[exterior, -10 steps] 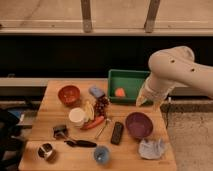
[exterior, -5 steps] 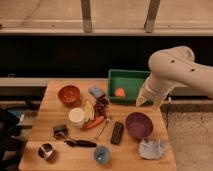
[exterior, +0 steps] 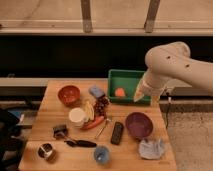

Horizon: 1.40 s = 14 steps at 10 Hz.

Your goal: Wipe table surface with sponge

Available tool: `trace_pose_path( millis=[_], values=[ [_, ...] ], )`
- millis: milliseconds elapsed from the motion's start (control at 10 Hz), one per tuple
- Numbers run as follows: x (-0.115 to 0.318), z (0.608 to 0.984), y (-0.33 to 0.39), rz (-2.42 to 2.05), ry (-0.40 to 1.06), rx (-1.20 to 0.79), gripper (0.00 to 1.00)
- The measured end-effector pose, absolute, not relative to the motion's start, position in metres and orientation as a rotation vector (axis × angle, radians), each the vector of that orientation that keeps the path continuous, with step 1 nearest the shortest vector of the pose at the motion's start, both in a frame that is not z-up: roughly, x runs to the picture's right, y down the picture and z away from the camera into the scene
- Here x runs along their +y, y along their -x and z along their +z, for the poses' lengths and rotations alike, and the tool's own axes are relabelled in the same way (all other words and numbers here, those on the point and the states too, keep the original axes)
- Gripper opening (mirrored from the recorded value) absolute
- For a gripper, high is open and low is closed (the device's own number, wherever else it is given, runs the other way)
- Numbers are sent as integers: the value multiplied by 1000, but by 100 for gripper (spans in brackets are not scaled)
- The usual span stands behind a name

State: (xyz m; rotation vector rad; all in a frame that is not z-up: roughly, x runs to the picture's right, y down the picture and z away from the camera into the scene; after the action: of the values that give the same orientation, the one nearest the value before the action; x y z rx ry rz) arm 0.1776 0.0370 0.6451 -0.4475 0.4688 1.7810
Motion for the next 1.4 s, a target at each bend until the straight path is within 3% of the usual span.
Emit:
trace_pose_path(
  millis=[700, 1100, 1400],
  values=[
    [-33, 696, -40, 1413, 500, 273, 57],
    [-34, 697, -38, 1404, 496, 268, 57],
    [-17, 714, -42, 1513, 589, 267, 57]
  ],
)
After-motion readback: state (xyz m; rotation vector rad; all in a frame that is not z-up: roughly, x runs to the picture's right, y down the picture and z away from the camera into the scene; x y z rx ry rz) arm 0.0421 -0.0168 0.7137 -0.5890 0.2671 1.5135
